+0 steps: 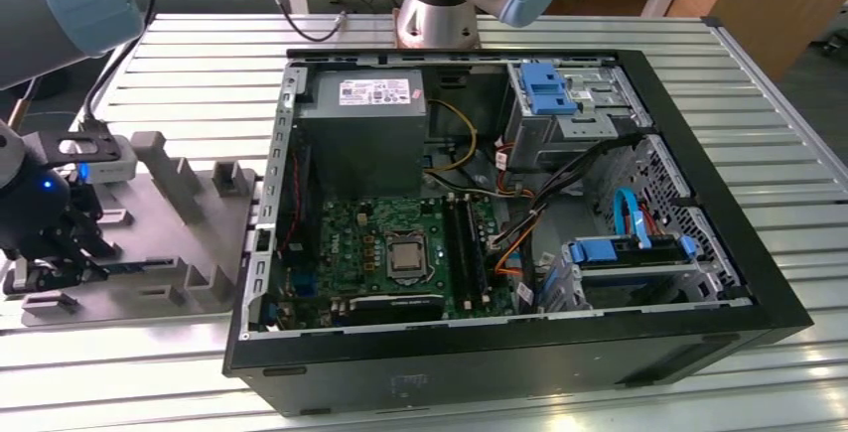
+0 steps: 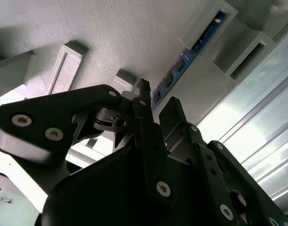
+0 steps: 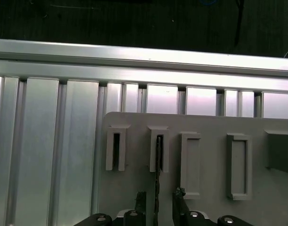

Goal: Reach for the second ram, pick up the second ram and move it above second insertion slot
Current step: 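Pick up the second ram and move it above second insertion slot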

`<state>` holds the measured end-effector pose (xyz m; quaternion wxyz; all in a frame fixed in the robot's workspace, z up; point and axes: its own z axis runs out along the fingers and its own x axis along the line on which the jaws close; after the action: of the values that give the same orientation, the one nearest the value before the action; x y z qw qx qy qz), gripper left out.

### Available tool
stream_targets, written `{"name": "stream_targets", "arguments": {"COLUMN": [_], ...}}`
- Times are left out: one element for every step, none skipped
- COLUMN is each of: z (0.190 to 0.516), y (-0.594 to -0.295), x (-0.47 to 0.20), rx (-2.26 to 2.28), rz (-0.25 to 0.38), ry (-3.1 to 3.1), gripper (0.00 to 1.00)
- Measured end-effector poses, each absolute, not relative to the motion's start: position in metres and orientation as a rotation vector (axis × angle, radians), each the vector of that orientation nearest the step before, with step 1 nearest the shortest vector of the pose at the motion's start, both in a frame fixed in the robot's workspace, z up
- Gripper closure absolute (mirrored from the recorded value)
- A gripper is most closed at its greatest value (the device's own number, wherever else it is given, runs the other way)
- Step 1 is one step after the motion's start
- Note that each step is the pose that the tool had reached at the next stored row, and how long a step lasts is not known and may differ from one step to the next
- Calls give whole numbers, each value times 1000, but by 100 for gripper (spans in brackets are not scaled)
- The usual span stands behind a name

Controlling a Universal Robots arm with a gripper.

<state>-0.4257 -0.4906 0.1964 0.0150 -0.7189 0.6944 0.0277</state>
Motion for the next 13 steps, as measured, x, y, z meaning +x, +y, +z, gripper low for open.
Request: {"name": "stream_targets", "arguments": {"z": [196,196,196,197,197,197,196,196,196,196,196,196,196], "y": [-491,-491,-491,-491,-491,-491,-491,-491,-491,-491,-491,-491,-491], "x": [-426,-426,-426,-426,-426,-426,-426,-426,-426,-426,-426,-426,-426], "rx": [-2237,-2237,-2237,-2238,-2237,-2237,-2238,-2238,-2238,-2238,-2238,-2238,-2238], "rz": [86,86,86,86,86,86,86,85,85,85,85,85,85], "ry": [2161,2161,2161,2161,2162,2162,2162,2162,2162,2162,2162,2162,2162], "gripper": [64,64,64,64,64,64,64,66,66,66,73,74,74]}}
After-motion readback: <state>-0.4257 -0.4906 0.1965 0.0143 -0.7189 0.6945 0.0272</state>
